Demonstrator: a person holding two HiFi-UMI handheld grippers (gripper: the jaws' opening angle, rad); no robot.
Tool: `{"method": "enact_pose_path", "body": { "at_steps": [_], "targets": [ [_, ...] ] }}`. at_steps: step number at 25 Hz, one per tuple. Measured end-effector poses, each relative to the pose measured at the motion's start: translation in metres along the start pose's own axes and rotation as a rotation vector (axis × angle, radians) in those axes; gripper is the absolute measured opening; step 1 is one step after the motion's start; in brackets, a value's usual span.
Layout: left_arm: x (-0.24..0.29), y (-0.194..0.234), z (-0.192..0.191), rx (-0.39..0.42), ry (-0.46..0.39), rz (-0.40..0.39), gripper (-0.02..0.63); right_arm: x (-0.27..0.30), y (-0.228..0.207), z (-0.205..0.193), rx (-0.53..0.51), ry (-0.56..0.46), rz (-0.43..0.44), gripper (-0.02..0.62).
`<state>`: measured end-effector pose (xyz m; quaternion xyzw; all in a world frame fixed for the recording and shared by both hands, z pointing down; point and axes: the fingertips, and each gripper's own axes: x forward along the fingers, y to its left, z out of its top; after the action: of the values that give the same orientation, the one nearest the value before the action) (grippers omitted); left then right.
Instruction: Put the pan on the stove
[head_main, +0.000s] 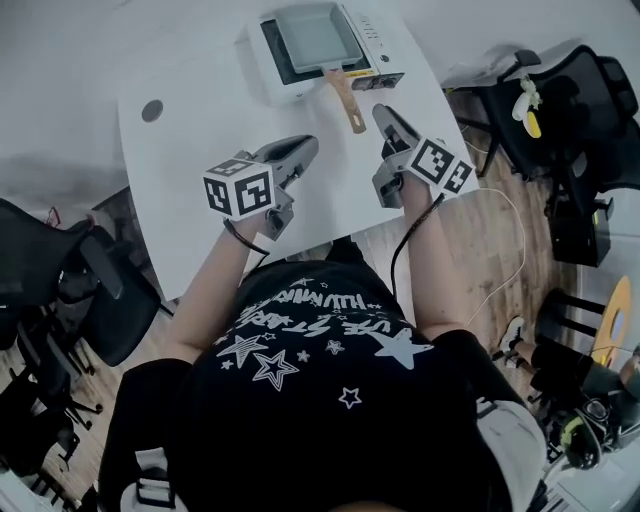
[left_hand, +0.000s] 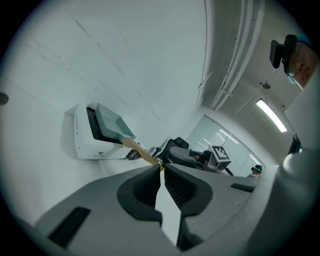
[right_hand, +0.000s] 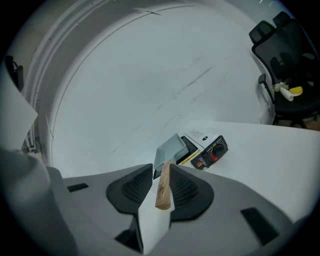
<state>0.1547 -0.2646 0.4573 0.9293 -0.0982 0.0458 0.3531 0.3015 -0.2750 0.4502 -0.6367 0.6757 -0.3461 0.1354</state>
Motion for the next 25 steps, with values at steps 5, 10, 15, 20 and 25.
{"method": "enact_pose_path", "body": {
  "at_steps": [5,10,15,20,25],
  "targets": [
    [-0.017,0.000,-0.008,0.039,0.032,-0.050,0.012,-0.019,0.007,-0.020,-0.004,-0.045,-0.073,0.072],
    [-0.030,0.000,-0.021,0.087,0.061,-0.068,0.008,-0.037,0.015,-0.038,-0.032,-0.070,-0.145,0.024],
    [-0.037,0.002,-0.033,0.103,0.083,-0.049,0.008,-0.040,0.024,-0.050,-0.058,-0.069,-0.150,0.015],
    [-0.038,-0.006,-0.041,0.115,0.094,-0.027,0.008,-0.048,0.026,-0.060,-0.056,-0.070,-0.145,0.015],
    [-0.044,-0.025,-0.053,0.126,0.097,-0.012,0.008,-0.069,0.033,-0.077,-0.038,-0.070,-0.130,0.015]
  ]
}}
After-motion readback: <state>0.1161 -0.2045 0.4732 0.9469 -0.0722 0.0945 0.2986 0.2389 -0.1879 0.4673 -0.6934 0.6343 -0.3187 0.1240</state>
